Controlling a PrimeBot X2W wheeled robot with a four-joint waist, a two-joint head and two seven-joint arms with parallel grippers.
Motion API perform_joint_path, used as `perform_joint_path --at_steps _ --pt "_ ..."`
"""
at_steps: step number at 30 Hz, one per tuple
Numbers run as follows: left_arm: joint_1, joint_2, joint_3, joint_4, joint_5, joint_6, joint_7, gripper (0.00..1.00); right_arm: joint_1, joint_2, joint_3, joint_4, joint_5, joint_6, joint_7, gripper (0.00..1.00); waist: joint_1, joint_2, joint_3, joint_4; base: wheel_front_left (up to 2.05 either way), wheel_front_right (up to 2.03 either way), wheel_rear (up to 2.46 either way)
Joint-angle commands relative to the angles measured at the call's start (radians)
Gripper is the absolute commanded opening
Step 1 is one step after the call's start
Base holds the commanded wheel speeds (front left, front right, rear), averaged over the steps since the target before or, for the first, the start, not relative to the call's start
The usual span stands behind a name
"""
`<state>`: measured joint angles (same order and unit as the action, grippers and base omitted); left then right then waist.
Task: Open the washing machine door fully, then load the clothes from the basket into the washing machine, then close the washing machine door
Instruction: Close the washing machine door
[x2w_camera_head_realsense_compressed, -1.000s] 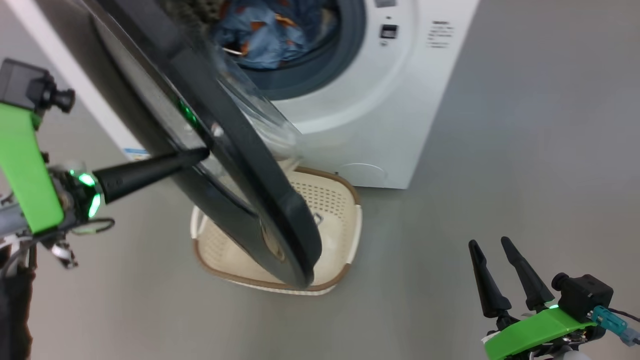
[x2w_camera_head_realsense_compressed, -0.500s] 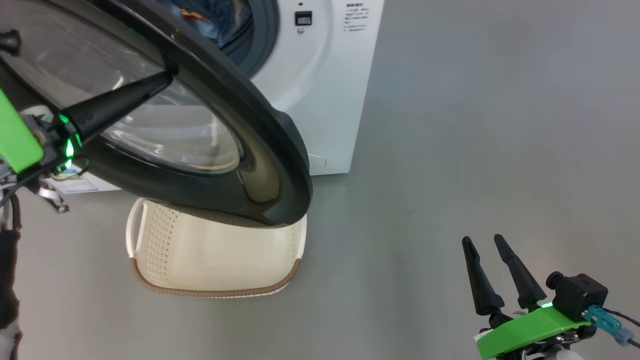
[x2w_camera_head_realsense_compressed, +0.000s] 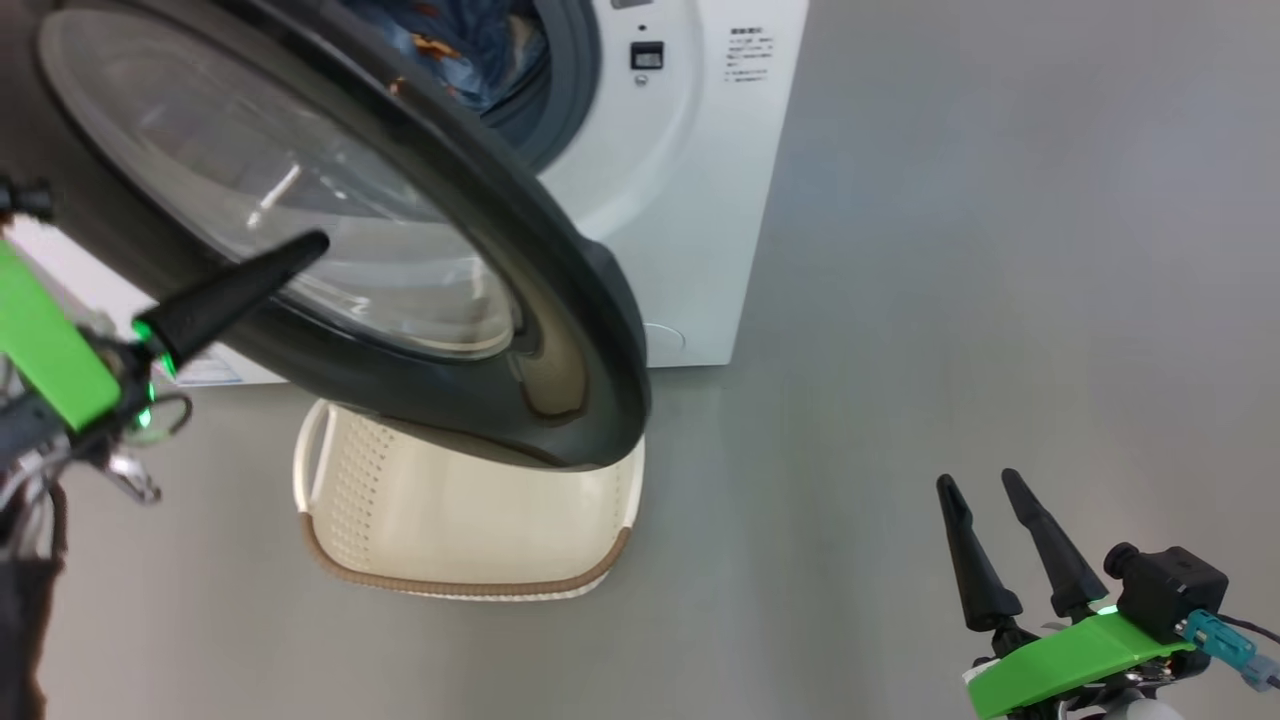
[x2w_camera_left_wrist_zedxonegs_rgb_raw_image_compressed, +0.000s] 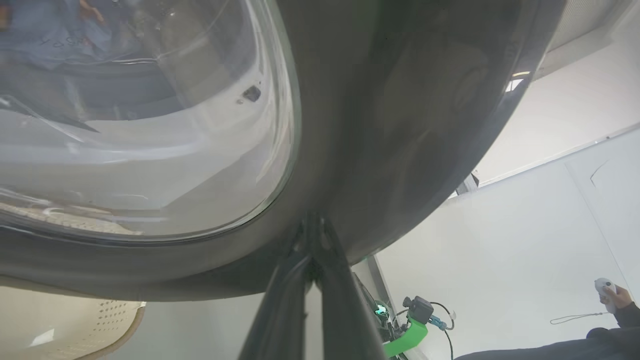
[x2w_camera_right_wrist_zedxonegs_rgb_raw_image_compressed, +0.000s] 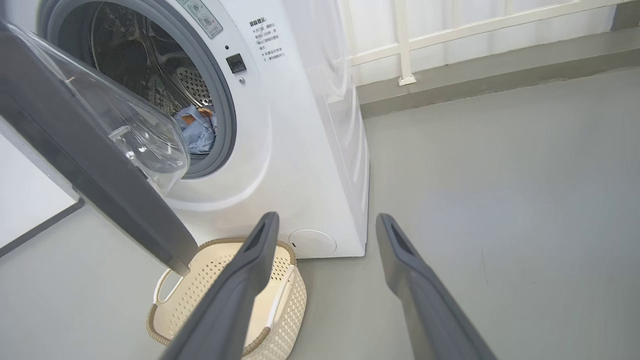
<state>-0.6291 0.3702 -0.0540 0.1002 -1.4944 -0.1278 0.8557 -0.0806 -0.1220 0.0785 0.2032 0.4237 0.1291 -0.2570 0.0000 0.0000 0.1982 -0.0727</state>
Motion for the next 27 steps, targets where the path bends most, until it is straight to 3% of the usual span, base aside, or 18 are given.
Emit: perform_joint_path --at_steps 1,3,5,6,7,9,20,27 --pt "0.02 0.063 0.037 -0.04 0.0 -0.003 -0.026 0.0 0.009 -0.015 0.019 -0.02 0.002 0.002 -0.005 1.0 0.0 0.0 -0.017 0.021 0.0 0.0 0.0" --pt "0.062 0.07 0.032 -0.059 0.006 -0.003 -0.056 0.32 0.014 -0.02 0.019 -0.019 0.004 0.002 -0.005 1.0 0.0 0.0 -0.024 0.028 0.0 0.0 0.0" --pt "0.108 0.074 0.03 -0.083 0.007 -0.003 -0.089 0.49 0.02 -0.026 0.019 -0.018 0.007 0.002 -0.005 1.0 0.0 0.0 -0.032 0.034 0.0 0.0 0.0" --pt "0.133 0.075 0.027 -0.095 0.007 -0.003 -0.107 0.74 0.023 -0.029 0.017 -0.018 0.009 0.002 -0.005 1.0 0.0 0.0 -0.037 0.037 0.0 0.0 0.0" --pt "0.159 0.078 0.025 -0.107 0.009 -0.003 -0.126 0.87 0.028 -0.033 0.016 -0.018 0.01 0.002 -0.005 1.0 0.0 0.0 -0.041 0.04 0.0 0.0 0.0" --pt "0.208 0.082 0.023 -0.128 0.013 -0.003 -0.169 1.0 0.038 -0.039 0.014 -0.019 0.012 0.002 -0.005 1.0 0.0 0.0 -0.05 0.044 0.0 0.0 0.0" --pt "0.416 0.083 0.024 -0.21 0.01 -0.003 -0.413 1.0 0.085 -0.063 -0.009 -0.027 0.024 0.002 -0.005 1.0 0.0 0.0 -0.07 0.045 0.0 0.0 0.0" --pt "0.528 0.128 -0.054 -0.209 0.095 -0.003 -0.633 1.0 0.099 -0.065 -0.026 -0.03 0.026 0.002 -0.005 1.0 0.0 0.0 -0.067 0.029 0.0 0.0 0.0"
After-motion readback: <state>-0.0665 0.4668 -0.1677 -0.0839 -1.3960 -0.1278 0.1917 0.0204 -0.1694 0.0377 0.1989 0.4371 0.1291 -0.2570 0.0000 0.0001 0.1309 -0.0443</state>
